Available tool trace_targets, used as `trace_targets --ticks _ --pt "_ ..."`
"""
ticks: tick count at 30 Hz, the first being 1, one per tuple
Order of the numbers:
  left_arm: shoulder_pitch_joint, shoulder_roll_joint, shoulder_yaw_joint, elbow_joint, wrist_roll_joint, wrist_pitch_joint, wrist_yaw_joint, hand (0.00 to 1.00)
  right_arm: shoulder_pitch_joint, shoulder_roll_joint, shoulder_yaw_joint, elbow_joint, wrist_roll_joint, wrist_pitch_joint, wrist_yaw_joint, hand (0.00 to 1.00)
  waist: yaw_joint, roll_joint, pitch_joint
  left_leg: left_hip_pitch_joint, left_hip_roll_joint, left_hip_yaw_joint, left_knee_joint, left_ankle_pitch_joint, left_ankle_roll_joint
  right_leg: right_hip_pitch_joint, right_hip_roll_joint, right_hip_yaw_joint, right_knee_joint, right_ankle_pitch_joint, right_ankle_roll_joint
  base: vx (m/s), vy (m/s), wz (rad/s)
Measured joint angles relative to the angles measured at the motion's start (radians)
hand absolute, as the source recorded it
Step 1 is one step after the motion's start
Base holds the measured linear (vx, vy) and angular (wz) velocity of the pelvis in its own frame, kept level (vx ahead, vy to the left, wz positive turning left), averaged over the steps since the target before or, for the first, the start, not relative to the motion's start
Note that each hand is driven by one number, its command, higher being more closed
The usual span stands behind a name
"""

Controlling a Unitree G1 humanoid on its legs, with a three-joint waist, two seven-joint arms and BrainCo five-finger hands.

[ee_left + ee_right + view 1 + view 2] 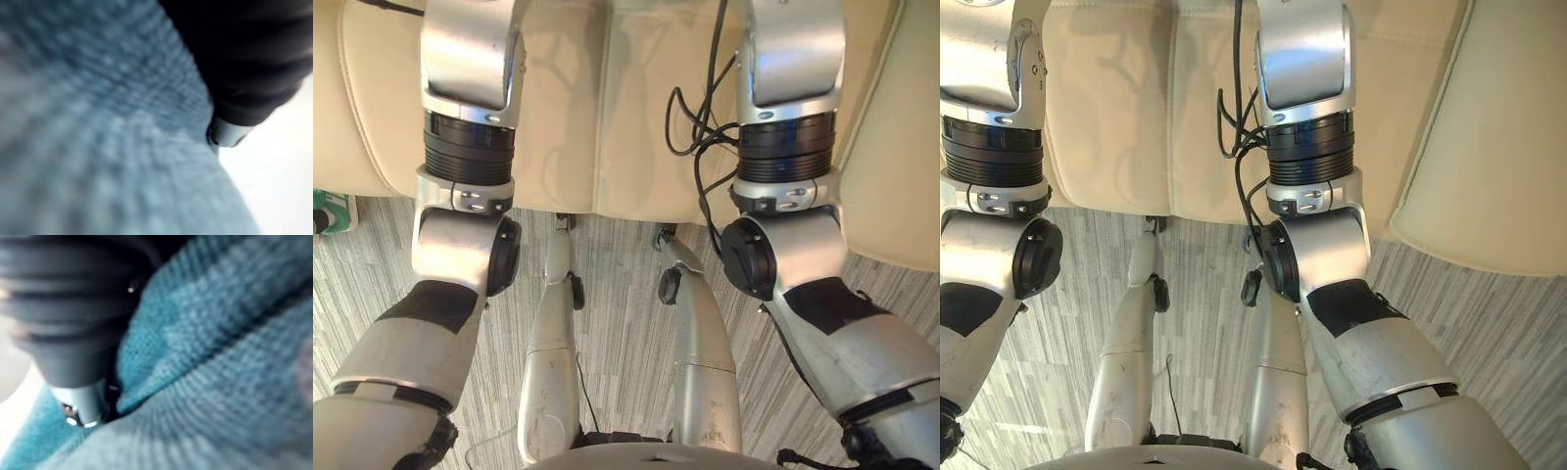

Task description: Pick up cushions and gather them together orderly.

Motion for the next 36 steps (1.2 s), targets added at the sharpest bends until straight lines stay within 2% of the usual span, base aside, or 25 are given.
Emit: trace_targets --ticks 3,7,10,12,13,14,15,17,21,25,26,28,31,36 --pt "-0.010 0.000 0.020 0.050 -0.010 0.005 -0.043 0.00 -0.001 0.000 -0.029 0.020 0.048 -0.001 -0.006 0.00 -0.011 0.000 0.000 -0.026 -0.009 -0.018 0.000 0.007 -0.008 -0.028 -0.015 -0.013 0.028 -0.015 -0.002 -0.05 -0.167 0.20" --pt "-0.010 0.000 0.015 0.092 -0.020 0.010 -0.094 0.00 0.015 0.000 -0.088 0.088 0.095 0.000 0.028 0.00 -0.014 0.000 0.000 -0.038 -0.023 -0.029 0.000 0.004 -0.016 -0.052 -0.036 -0.020 0.073 -0.040 -0.003 -0.04 -0.146 0.18" --pt "-0.010 0.016 -0.010 0.075 -0.018 0.000 -0.121 0.00 0.077 0.008 -0.088 0.090 0.127 -0.001 0.057 0.00 -0.015 0.000 0.000 -0.042 -0.022 -0.018 -0.001 -0.056 -0.034 -0.055 -0.046 -0.024 0.075 -0.042 -0.004 -0.05 -0.158 0.13" --pt "-0.009 0.020 -0.020 0.075 -0.010 -0.003 -0.134 0.00 0.087 0.008 -0.083 0.089 0.128 -0.010 0.075 0.00 -0.017 0.000 0.000 -0.050 -0.021 0.016 0.000 -0.126 -0.075 -0.053 -0.055 -0.026 0.035 -0.022 -0.006 -0.03 -0.132 0.09" --pt "-0.002 0.020 -0.019 0.075 -0.009 -0.003 -0.137 0.00 0.090 0.009 -0.079 0.088 0.128 -0.017 0.078 0.00 -0.017 0.000 0.000 -0.051 -0.021 0.034 0.000 -0.124 -0.071 -0.051 -0.053 -0.025 0.022 -0.016 -0.005 -0.02 -0.114 -0.24" --pt "0.014 0.021 -0.017 0.076 -0.009 -0.003 -0.144 0.00 0.104 0.013 -0.079 0.088 0.133 -0.024 0.080 0.00 -0.015 0.000 0.000 -0.046 -0.014 0.026 0.000 -0.032 -0.047 -0.049 -0.040 -0.022 0.027 -0.019 -0.001 -0.01 -0.091 -0.35" --pt "0.021 0.022 -0.017 0.076 -0.009 -0.003 -0.149 0.00 0.109 0.016 -0.080 0.086 0.137 -0.026 0.080 0.00 -0.021 0.000 0.000 -0.046 -0.015 0.019 0.000 -0.004 -0.019 -0.048 -0.039 -0.018 0.034 -0.023 0.004 -0.01 -0.105 -0.17" --pt "0.037 0.019 -0.030 0.077 -0.009 -0.003 -0.157 0.00 0.138 0.014 -0.081 0.075 0.150 -0.044 0.094 0.00 -0.051 0.001 0.001 -0.046 -0.030 0.010 0.000 -0.009 -0.005 -0.048 -0.058 -0.018 0.047 -0.036 0.015 -0.01 -0.090 0.21" --pt "0.115 0.048 -0.029 0.076 -0.010 -0.003 -0.170 0.00 0.192 0.032 -0.081 0.070 0.156 -0.072 0.118 0.00 -0.047 0.001 0.001 -0.034 -0.034 0.023 0.001 -0.004 -0.004 -0.045 -0.062 -0.009 0.051 -0.047 0.018 -0.01 -0.139 0.02" --pt "0.210 0.081 -0.011 0.068 -0.010 -0.003 -0.173 0.00 0.270 0.044 -0.050 0.050 0.155 -0.082 0.166 0.00 -0.050 0.001 0.001 -0.011 -0.035 0.040 0.000 -0.017 -0.026 -0.045 -0.061 0.012 0.074 -0.060 0.015 -0.02 -0.143 -0.05" --pt "0.231 0.086 -0.010 0.065 -0.010 -0.004 -0.175 0.00 0.310 0.038 -0.038 0.020 0.155 -0.083 0.184 0.00 -0.050 0.001 0.001 -0.003 -0.034 0.050 0.000 -0.040 -0.038 -0.044 -0.061 0.018 0.077 -0.061 0.014 -0.02 -0.157 -0.12" --pt "0.274 0.101 -0.002 0.046 -0.012 -0.004 -0.182 0.00 0.382 0.023 -0.024 -0.037 0.155 -0.081 0.208 0.00 -0.057 0.001 0.001 0.007 -0.033 0.069 0.000 -0.047 -0.039 -0.044 -0.057 0.036 0.074 -0.059 0.015 -0.01 -0.174 -0.16" --pt "0.351 0.118 0.041 0.005 -0.020 -0.014 -0.196 0.00 0.503 -0.012 -0.020 -0.104 0.153 -0.078 0.242 0.00 -0.068 0.001 0.001 0.022 -0.032 0.088 0.000 -0.034 -0.023 -0.034 -0.053 0.047 0.069 -0.059 0.015 0.01 -0.139 -0.11" --pt "0.578 0.129 0.133 -0.074 -0.040 -0.044 -0.210 0.00 0.690 -0.088 -0.016 -0.252 0.115 -0.075 0.312 0.00 -0.078 0.001 0.001 0.101 -0.018 0.088 0.000 -0.033 -0.022 0.063 -0.036 0.041 0.027 -0.058 0.014 0.01 -0.130 -0.10"
